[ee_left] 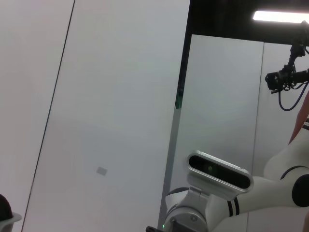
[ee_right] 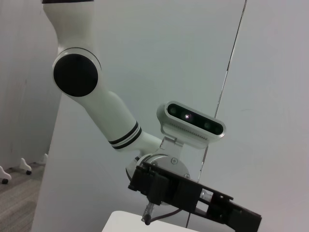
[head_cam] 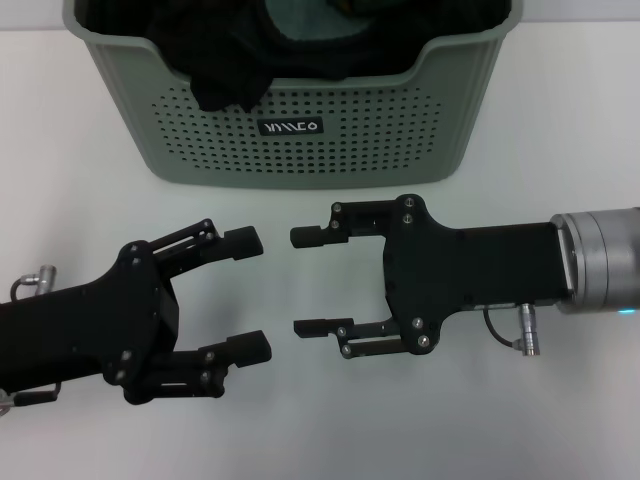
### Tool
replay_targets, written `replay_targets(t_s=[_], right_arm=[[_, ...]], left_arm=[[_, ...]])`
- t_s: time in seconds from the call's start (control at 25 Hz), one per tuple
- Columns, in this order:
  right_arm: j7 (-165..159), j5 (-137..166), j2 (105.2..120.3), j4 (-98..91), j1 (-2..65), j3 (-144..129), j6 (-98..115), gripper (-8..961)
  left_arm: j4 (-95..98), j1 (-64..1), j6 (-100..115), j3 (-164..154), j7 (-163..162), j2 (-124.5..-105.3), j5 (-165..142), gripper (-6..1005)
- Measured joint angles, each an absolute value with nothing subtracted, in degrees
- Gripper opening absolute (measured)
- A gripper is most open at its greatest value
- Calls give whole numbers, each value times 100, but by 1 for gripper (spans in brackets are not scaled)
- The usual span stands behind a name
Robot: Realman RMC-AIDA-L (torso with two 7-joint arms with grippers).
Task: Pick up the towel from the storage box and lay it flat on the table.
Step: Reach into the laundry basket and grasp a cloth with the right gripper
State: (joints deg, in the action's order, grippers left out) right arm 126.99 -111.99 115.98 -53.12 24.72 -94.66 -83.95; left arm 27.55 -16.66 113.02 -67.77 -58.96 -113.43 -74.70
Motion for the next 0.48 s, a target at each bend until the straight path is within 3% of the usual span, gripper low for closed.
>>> replay_targets(t_s=[0.48], right_arm=[[12694,-11191,11603,-5275,2461,-9454,-8394,641]], left_arm=[[2754,-1703,11299,-6757,-5895,-11327,-7469,882]])
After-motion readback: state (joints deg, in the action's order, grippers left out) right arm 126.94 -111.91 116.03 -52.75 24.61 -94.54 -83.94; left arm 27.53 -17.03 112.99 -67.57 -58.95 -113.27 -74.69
